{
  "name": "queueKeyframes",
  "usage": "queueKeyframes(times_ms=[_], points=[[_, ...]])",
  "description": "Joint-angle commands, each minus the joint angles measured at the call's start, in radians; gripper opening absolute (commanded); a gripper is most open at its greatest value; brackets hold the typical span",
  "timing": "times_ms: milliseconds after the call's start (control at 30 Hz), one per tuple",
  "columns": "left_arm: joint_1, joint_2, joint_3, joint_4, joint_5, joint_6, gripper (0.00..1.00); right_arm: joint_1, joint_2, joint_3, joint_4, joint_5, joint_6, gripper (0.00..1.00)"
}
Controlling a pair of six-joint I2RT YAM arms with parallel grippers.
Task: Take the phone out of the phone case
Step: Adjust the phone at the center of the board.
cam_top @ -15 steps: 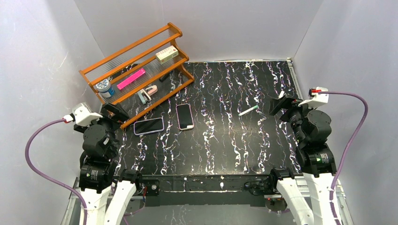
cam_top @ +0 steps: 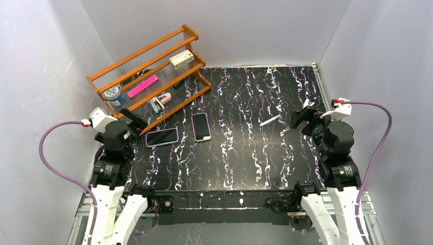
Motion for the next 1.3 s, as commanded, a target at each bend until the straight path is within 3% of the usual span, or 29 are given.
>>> queueKeyframes(times_ms=[0, 167, 500, 733, 1267], points=[[-0.003, 0.104, -0.004, -0.131, -0.055, -0.158, 0.98, 0.004, -0.016, -0.030, 0.056, 0.018, 0.013, 0.99], [-0.003, 0.278, 0.034, -0.237, -0.103, -0.272, 0.98, 0.006, 0.006, -0.066, 0.063, -0.003, 0.010, 0.99], [-0.052, 0.671, 0.022, -0.298, 0.037, -0.578, 0.98, 0.005, 0.001, -0.163, 0.120, -0.022, 0.008, 0.99], [-0.179, 0.830, 0.051, -0.289, -0.007, -0.816, 0.98, 0.006, -0.014, -0.212, 0.138, -0.020, -0.004, 0.99], [-0.193, 1.066, 0.155, -0.228, -0.084, -1.064, 0.98, 0.025, -0.019, -0.226, 0.175, -0.044, -0.022, 0.99]])
